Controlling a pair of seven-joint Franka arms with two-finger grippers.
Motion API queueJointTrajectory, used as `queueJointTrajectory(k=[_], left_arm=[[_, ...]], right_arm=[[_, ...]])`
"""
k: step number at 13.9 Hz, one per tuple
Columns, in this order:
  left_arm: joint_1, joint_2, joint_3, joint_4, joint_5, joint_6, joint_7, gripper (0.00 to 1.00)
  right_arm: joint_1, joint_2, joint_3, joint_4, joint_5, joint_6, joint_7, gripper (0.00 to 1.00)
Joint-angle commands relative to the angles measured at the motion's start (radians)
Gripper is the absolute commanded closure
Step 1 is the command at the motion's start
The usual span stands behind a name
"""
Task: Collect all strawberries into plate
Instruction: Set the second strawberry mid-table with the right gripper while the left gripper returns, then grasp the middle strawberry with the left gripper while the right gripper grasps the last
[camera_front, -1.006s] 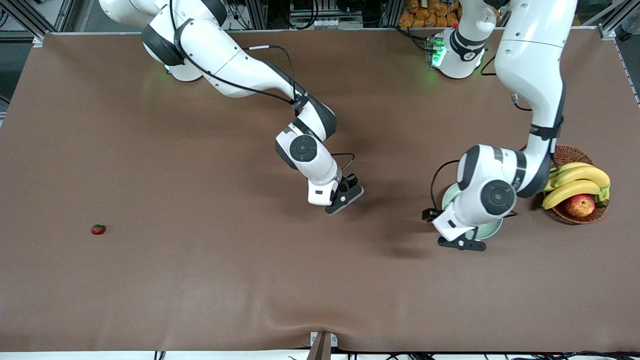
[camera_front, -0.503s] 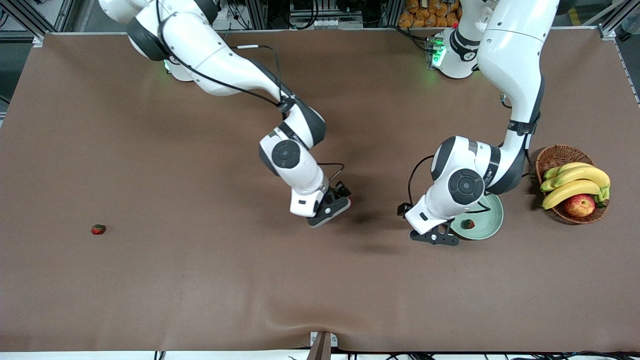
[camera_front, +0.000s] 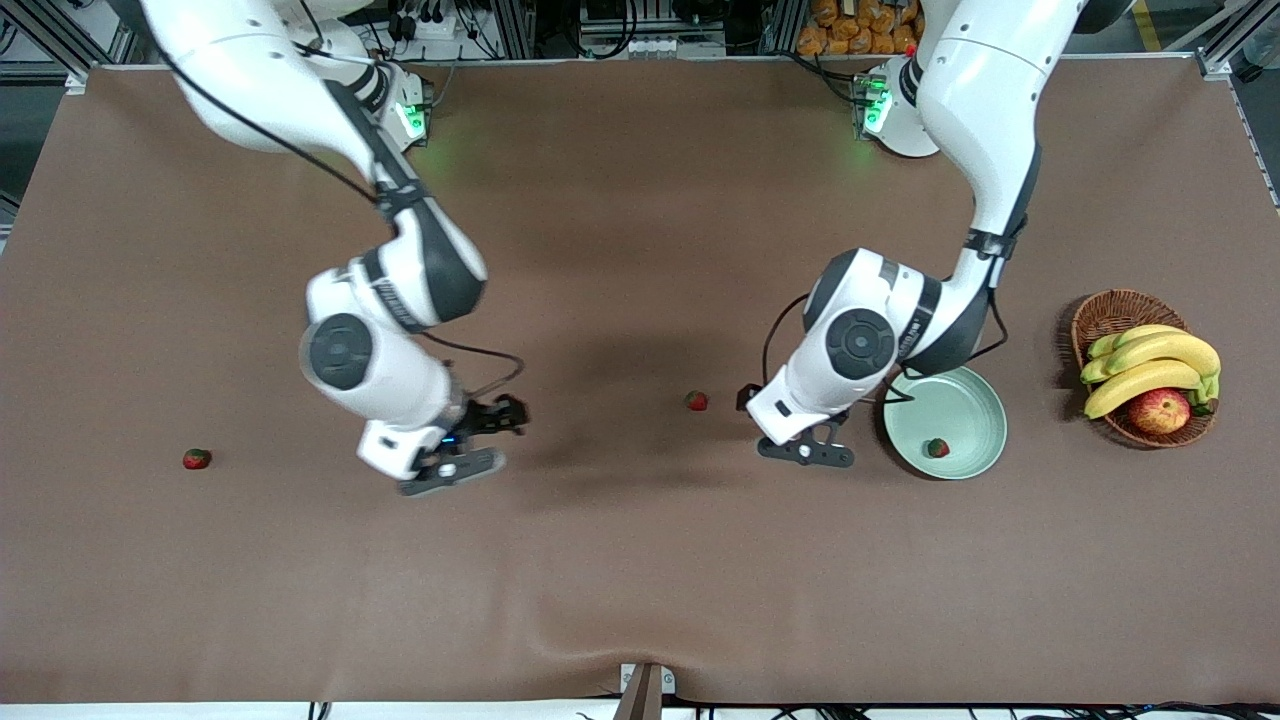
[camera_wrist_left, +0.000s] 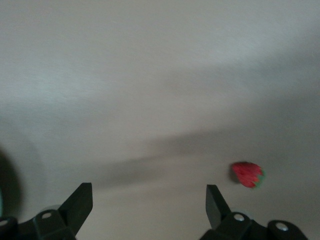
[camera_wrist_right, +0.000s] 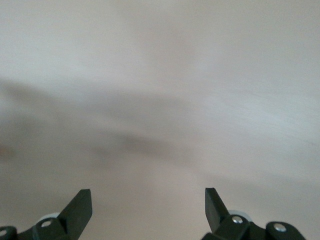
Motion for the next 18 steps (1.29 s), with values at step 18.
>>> queueJointTrajectory(k=[18], left_arm=[[-0.16, 0.177, 0.006, 0.09, 0.009, 0.164, -0.178, 0.16]], right_arm=[[-0.607, 0.13, -0.007, -0.049, -0.258, 0.099, -0.411, 0.0]])
